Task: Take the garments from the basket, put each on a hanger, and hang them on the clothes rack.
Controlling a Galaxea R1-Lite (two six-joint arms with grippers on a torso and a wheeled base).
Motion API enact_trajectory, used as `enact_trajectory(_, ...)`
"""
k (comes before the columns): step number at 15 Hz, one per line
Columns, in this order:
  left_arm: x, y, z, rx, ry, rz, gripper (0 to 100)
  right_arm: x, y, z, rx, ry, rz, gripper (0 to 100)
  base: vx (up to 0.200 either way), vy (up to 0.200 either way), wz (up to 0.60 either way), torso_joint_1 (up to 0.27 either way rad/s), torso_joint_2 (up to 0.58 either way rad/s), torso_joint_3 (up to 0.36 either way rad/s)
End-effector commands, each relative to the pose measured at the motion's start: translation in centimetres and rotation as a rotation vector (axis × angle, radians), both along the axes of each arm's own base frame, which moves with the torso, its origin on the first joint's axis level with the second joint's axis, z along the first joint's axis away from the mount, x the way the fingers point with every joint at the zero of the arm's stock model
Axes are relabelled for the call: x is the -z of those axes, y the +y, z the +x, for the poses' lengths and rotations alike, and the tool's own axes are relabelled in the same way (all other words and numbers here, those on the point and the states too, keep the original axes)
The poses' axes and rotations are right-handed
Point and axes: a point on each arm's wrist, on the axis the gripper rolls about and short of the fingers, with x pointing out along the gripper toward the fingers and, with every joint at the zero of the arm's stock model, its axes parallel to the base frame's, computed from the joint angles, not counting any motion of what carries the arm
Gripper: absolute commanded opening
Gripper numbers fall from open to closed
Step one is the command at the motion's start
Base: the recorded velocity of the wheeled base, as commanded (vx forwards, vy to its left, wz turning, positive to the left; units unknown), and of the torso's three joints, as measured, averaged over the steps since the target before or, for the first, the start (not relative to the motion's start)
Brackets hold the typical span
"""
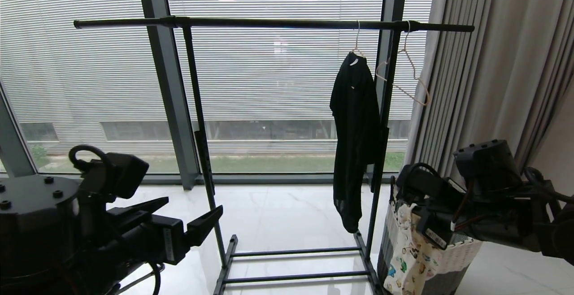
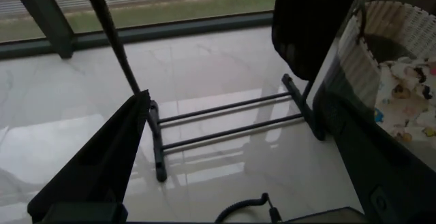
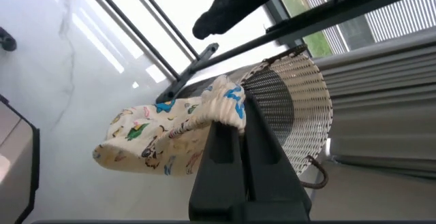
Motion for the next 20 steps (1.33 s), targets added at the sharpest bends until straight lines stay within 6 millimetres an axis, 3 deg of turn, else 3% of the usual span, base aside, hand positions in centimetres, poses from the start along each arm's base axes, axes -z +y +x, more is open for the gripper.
enact_trajectory(1, 1.1, -5.8, 2.9, 0.103, 0.097, -0.022, 100, -2.4, 0.7, -1.2, -0.031, -0.035, 0.056, 0, 0.000, 0.000, 0.00, 0.000, 0.00, 0.000)
enact_trajectory(3, 3.2, -8.5, 3.7, 0.161, 0.162, 0.029, 100, -3.2, 1.1, -2.1, -0.041, -0.024, 0.091, 0, 0.000, 0.000, 0.00, 0.000, 0.00, 0.000)
enact_trajectory(7, 6.0, -12.7, 1.8, 0.396, 0.256, 0.055, 100, -4.4, 1.6, -2.7, -0.059, -0.051, 0.140, 0, 0.000, 0.000, 0.00, 0.000, 0.00, 0.000)
enact_trajectory(11, 9.9, -17.8, 1.1, 0.543, 0.218, 0.006, 100, -5.2, 1.6, -3.1, -0.061, -0.067, 0.169, 0, 0.000, 0.000, 0.00, 0.000, 0.00, 0.000)
enact_trajectory(13, 10.9, -19.5, 0.5, 0.583, 0.212, 0.005, 100, -5.2, 1.6, -3.1, -0.055, -0.064, 0.178, 0, 0.000, 0.000, 0.00, 0.000, 0.00, 0.000)
enact_trajectory(16, 12.2, -21.5, 1.6, 0.558, 0.204, 0.009, 100, -5.2, 1.5, -3.2, -0.033, -0.047, 0.207, 0, 0.000, 0.000, 0.00, 0.000, 0.00, 0.000)
enact_trajectory(20, 14.1, -20.8, 3.0, 0.404, 0.216, 0.055, 100, -5.2, 1.9, -3.6, -0.053, -0.042, 0.212, 0, 0.000, 0.000, 0.00, 0.000, 0.00, 0.000)
